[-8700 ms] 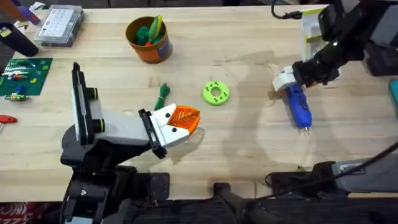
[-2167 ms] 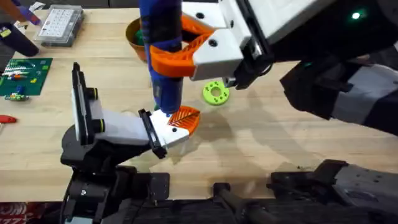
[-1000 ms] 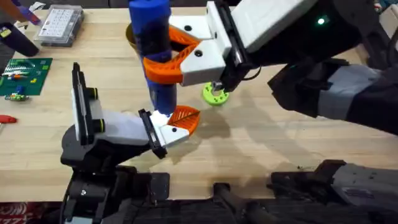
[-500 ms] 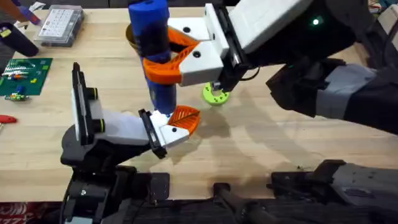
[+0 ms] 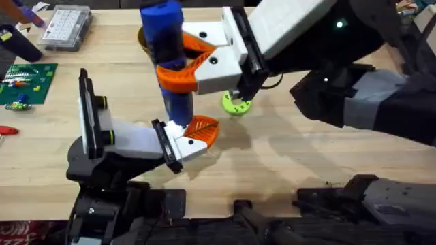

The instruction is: Pick up the gripper from the table and insert it into the empty holder that is missing its gripper. Then pick up a screw, insert it into the mounting hole, and use the screwdriver to tighten it. Finally, clean up the table by picking up the vegetable and placing it into the bucket.

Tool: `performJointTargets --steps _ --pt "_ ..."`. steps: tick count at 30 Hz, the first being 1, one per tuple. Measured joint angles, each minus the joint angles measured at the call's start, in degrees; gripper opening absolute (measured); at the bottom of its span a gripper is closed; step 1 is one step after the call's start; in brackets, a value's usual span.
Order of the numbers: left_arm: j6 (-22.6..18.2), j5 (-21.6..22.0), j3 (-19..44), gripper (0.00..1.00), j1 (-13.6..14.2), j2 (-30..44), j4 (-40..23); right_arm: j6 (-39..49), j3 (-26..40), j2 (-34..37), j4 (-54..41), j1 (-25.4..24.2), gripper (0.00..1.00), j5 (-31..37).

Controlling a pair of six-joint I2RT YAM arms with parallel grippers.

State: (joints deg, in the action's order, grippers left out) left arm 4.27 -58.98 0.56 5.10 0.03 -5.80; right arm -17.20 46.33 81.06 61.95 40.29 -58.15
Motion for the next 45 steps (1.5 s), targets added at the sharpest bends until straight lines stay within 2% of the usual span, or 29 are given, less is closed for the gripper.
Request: performJointTargets --steps 40,45 --pt "-0.2 -0.3 0.0 0.004 0.0 0.0 0.0 1.0 0.0 0.5 -0.8 0.2 0.023 0.0" --pt "-0.7 -0.2 0.0 0.004 0.0 0.0 0.0 0.5 0.0 1.5 3.6 0.6 0.022 -0.9"
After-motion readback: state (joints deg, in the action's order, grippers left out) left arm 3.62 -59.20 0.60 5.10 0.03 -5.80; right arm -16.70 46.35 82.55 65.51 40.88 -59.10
